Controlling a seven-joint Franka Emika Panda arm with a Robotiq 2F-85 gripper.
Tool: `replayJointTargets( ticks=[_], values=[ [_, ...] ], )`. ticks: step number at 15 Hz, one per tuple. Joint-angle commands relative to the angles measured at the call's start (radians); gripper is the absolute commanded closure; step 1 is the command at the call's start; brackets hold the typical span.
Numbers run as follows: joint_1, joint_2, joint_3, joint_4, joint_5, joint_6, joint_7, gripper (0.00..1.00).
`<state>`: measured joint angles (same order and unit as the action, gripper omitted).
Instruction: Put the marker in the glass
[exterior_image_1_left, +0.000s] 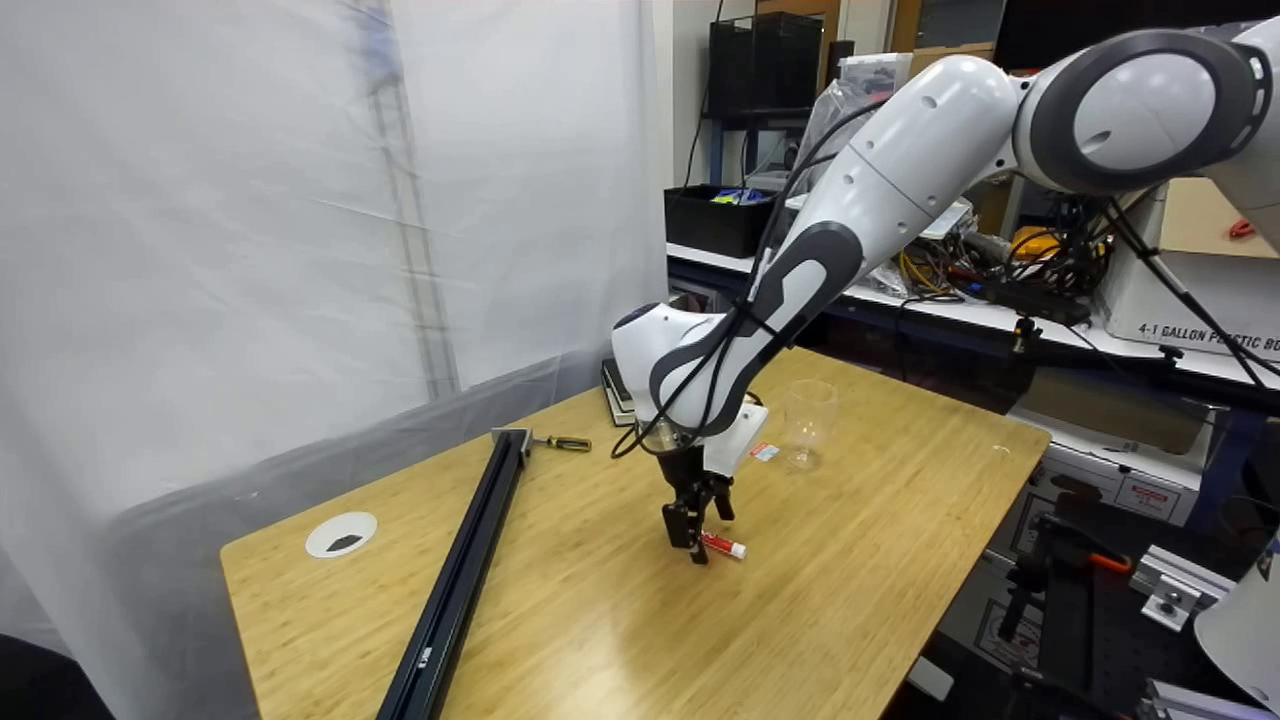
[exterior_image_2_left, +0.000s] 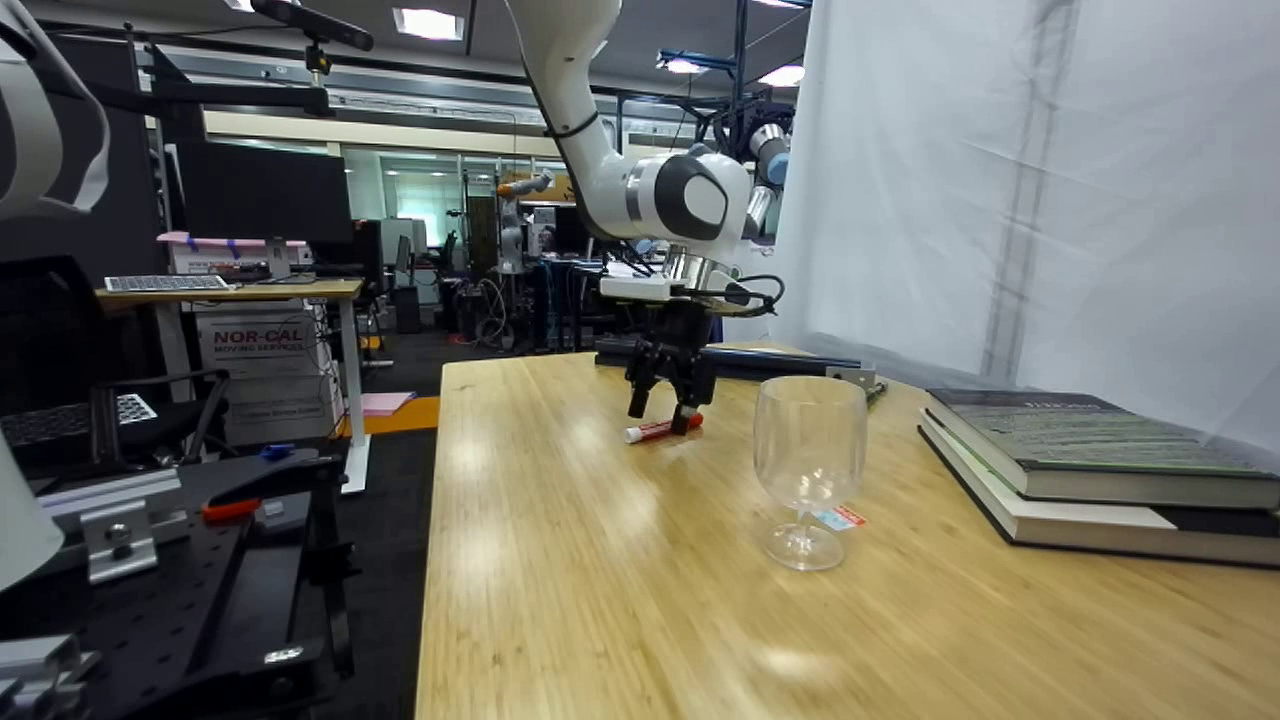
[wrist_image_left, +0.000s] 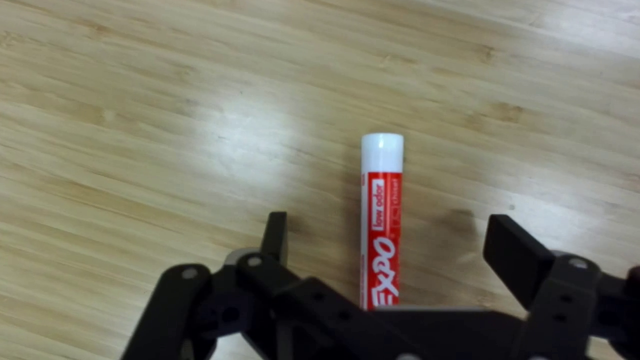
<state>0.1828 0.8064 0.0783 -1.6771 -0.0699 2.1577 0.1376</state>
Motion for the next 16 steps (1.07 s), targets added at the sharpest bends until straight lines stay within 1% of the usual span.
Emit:
replayJointTargets(
  ticks=[1,2,3,6,8,12,13,14,16],
  values=[
    [0.016,0.016,-0.014,0.032,-0.01,-0.029,-0.007,0.0],
    [0.017,0.02,-0.014,0.034,-0.01,-0.028,-0.007,0.25],
    [0.018,0.023,-0.013,0.037,-0.01,-0.029,-0.009,0.26],
    [0.023,0.023,-0.012,0.043,-0.012,-0.031,-0.013,0.48],
    [0.028,0.023,-0.012,0.047,-0.014,-0.035,-0.015,0.6],
    [0.034,0.02,-0.013,0.05,-0.017,-0.04,-0.019,0.9],
    [0.033,0.018,-0.014,0.05,-0.017,-0.039,-0.02,0.96],
    [0.031,0.017,-0.014,0.049,-0.017,-0.041,-0.021,0.99],
    [0.027,0.002,-0.021,0.038,-0.02,-0.039,-0.022,0.95]
  ],
)
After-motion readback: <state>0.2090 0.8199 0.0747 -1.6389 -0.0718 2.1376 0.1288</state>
